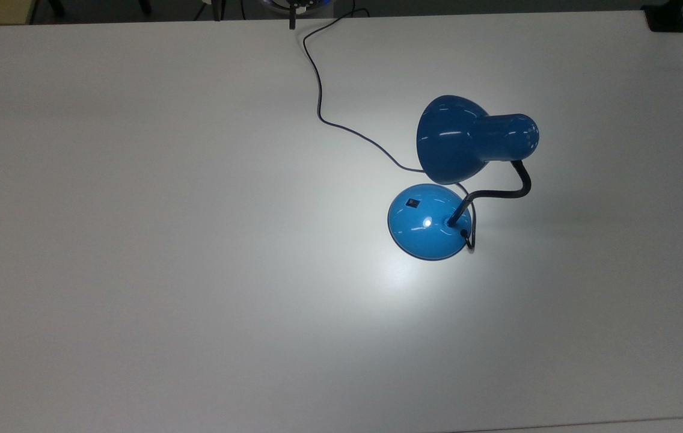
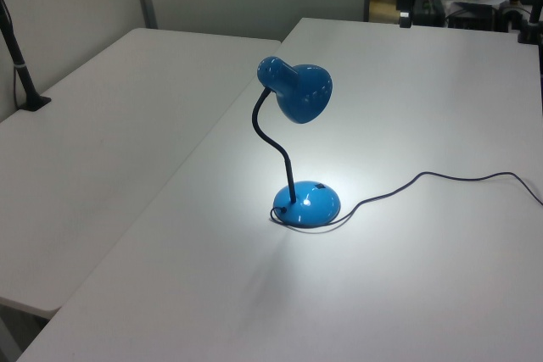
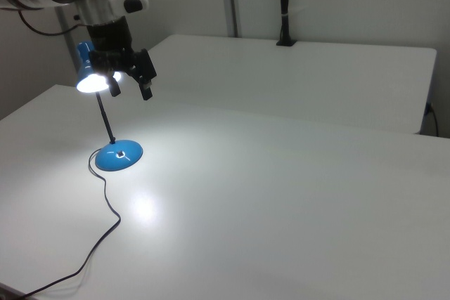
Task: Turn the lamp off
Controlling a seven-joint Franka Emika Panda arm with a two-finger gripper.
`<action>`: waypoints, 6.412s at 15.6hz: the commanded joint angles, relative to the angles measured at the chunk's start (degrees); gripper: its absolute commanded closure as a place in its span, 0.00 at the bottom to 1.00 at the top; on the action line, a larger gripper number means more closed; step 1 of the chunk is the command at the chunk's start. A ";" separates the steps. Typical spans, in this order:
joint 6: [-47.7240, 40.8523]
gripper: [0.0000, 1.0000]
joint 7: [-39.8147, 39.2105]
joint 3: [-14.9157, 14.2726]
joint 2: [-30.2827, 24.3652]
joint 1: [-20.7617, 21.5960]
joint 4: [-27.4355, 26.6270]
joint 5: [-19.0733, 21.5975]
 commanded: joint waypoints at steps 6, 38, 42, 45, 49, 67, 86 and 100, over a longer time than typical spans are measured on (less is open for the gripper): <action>-2.50 0.00 0.71 0.20 -0.12 0.00 0.05 -0.21; 27.35 1.00 -22.67 4.59 14.38 6.59 -6.80 7.17; 36.84 1.00 -27.93 5.91 15.79 6.85 -12.85 7.26; 45.72 1.00 -31.19 6.26 15.88 6.77 -17.60 7.43; 53.29 1.00 -37.87 6.26 17.28 6.59 -21.04 8.57; 61.04 1.00 -40.43 9.96 21.33 6.15 -20.34 8.84; 40.94 1.00 -18.58 9.69 13.78 0.71 -20.17 7.96; 7.95 1.00 6.86 9.25 4.28 -6.86 -4.44 -3.65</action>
